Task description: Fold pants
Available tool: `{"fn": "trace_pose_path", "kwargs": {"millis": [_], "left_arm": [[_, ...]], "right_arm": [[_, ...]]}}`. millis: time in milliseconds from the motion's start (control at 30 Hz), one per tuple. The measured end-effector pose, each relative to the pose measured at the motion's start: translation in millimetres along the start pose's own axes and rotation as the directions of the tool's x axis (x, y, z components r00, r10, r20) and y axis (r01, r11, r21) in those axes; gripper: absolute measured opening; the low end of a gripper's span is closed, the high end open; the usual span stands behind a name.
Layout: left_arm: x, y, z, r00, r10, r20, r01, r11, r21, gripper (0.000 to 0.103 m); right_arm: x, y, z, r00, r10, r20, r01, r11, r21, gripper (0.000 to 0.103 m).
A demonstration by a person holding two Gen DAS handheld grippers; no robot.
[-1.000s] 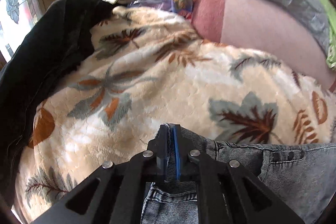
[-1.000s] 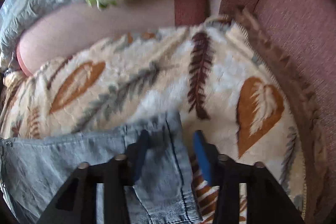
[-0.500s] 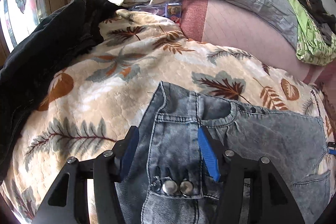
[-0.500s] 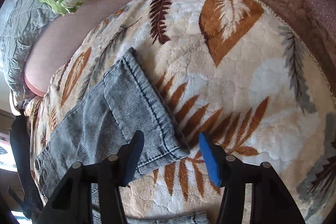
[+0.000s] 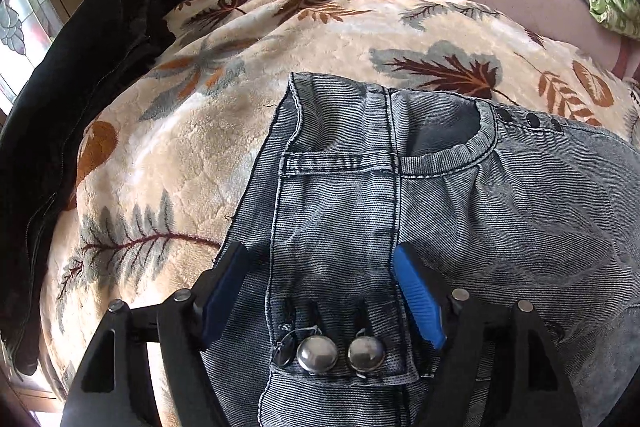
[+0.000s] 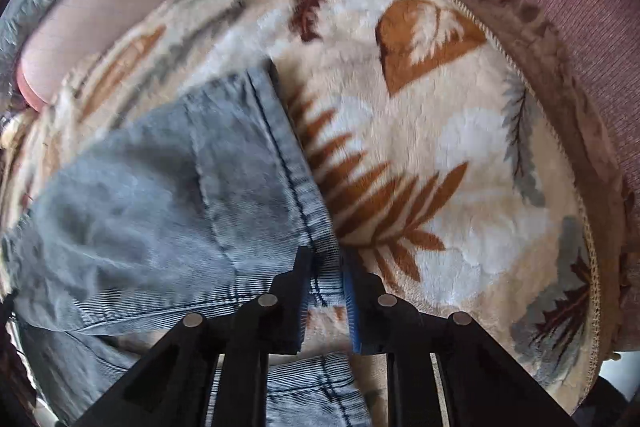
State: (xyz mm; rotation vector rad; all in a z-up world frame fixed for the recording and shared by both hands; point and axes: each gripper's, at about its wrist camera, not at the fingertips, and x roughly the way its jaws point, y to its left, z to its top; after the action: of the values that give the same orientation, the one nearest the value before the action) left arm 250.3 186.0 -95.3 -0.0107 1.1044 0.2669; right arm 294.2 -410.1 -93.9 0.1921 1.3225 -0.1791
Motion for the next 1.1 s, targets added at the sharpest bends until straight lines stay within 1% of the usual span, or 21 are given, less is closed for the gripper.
{"fn": "trace_pose_path", "kwargs": {"millis": [33, 100, 133, 167, 200, 267, 300, 333, 367, 400, 433, 467, 500, 567, 633, 700, 767, 867, 967, 1033, 1100], "left_arm": [[-2.4, 1.4, 0.0, 1.000, -0.003, -0.002, 0.003, 1.000, -0.002, 0.076], [-15.5, 4.2, -1.0, 1.000, -0.011, 0.023, 0.011, 1.000, -0.003, 0.076], [-25.0, 4.5, -2.1, 0.999, -0.016, 0.049, 0.016, 1.000, -0.001, 0.076], [-35.0, 5.1, -3.6, 0.997, -0.014, 0.082, 0.014, 1.000, 0.000, 0.076], [-44.2, 5.5, -5.3, 0.993, -0.015, 0.113, 0.015, 1.000, 0.001, 0.076], [-55.0, 4.6, -7.8, 0.988, -0.037, 0.152, 0.036, 0.999, 0.006, 0.076], [-54.7, 2.0, -9.5, 0.987, -0.049, 0.153, 0.047, 0.999, 0.020, 0.076], [-49.2, -2.7, -11.2, 0.991, -0.039, 0.131, 0.033, 0.998, 0.044, 0.076], [-37.8, -8.0, -13.1, 0.996, -0.004, 0.087, -0.003, 0.997, 0.071, 0.076], [-22.7, -12.6, -15.2, 0.999, 0.032, 0.031, -0.035, 0.994, 0.099, 0.076], [-9.9, -15.2, -17.0, 0.999, 0.041, -0.011, -0.039, 0.993, 0.114, 0.078], [-7.4, -14.9, -16.8, 0.999, 0.040, -0.001, -0.039, 0.994, 0.107, 0.080], [-10.3, -14.0, -14.6, 0.999, 0.050, 0.001, -0.050, 0.994, 0.098, 0.080], [-27.2, -8.6, -12.3, 1.000, 0.021, 0.012, -0.022, 0.998, 0.065, 0.080], [-54.7, 0.2, -18.4, 0.995, -0.040, 0.087, 0.035, 0.998, 0.055, 0.080], [-82.2, 12.4, -33.6, 0.989, -0.061, 0.137, 0.055, 0.997, 0.045, 0.080], [-104.0, 31.3, -57.3, 0.984, -0.092, 0.155, 0.091, 0.996, 0.018, 0.080], [-121.3, 62.0, -101.7, 0.979, -0.167, 0.117, 0.178, 0.980, -0.087, 0.080], [-123.3, 78.2, -140.4, 0.969, -0.236, 0.072, 0.245, 0.954, -0.174, 0.080], [-117.9, 77.2, -161.1, 0.967, -0.253, 0.039, 0.256, 0.946, -0.201, 0.080], [-109.2, 75.7, -176.5, 0.964, -0.265, 0.017, 0.262, 0.937, -0.230, 0.080]], "right_arm": [[-0.4, -1.6, -2.6, 0.999, 0.003, 0.037, -0.004, 1.000, 0.014, 0.027], [-11.0, -2.2, -6.1, 0.999, 0.007, 0.054, -0.009, 0.999, 0.043, 0.041], [-18.8, -1.4, -8.8, 0.998, 0.010, 0.066, -0.013, 0.999, 0.039, 0.059], [-29.7, 1.7, -11.9, 0.995, -0.003, 0.099, 0.001, 1.000, 0.025, 0.062], [-40.7, 6.4, -14.9, 0.991, -0.013, 0.131, 0.013, 1.000, 0.003, 0.062], [-60.7, 13.6, -20.3, 0.981, 0.028, 0.192, -0.026, 1.000, -0.015, 0.063], [-67.2, 17.0, -23.1, 0.974, 0.065, 0.216, -0.062, 0.998, -0.019, 0.064], [-68.9, 20.8, -24.7, 0.970, 0.100, 0.222, -0.098, 0.995, -0.022, 0.070], [-64.9, 22.2, -24.9, 0.968, 0.142, 0.209, -0.142, 0.990, -0.014, 0.076], [-53.9, 27.2, -22.2, 0.969, 0.172, 0.180, -0.175, 0.985, 0.003, 0.078], [-37.0, 29.7, -20.4, 0.977, 0.169, 0.126, -0.173, 0.985, 0.018, 0.078], [-14.9, 27.8, -19.6, 0.990, 0.131, 0.042, -0.133, 0.991, 0.035, 0.078], [5.5, 24.7, -20.9, 0.994, 0.104, -0.039, -0.102, 0.993, 0.060, 0.079], [-10.6, 20.6, -26.7, 0.990, 0.139, 0.035, -0.141, 0.987, 0.078, 0.078], [-37.9, 14.4, -40.0, 0.972, 0.215, 0.091, -0.223, 0.971, 0.088, 0.078], [-63.4, 5.8, -61.0, 0.971, 0.201, 0.130, -0.212, 0.974, 0.077, 0.078], [-82.1, -7.8, -88.9, 0.971, 0.188, 0.147, -0.199, 0.978, 0.066, 0.078], [-90.0, -41.0, -136.2, 0.972, 0.190, 0.136, -0.208, 0.970, 0.130, 0.078], [-76.6, -72.7, -179.8, 0.970, 0.237, 0.061, -0.245, 0.942, 0.229, 0.078], [-68.7, -87.8, -201.5, 0.960, 0.276, 0.038, -0.275, 0.917, 0.290, 0.078], [-63.1, -95.2, -215.4, 0.940, 0.339, 0.044, -0.333, 0.878, 0.344, 0.078]]}}
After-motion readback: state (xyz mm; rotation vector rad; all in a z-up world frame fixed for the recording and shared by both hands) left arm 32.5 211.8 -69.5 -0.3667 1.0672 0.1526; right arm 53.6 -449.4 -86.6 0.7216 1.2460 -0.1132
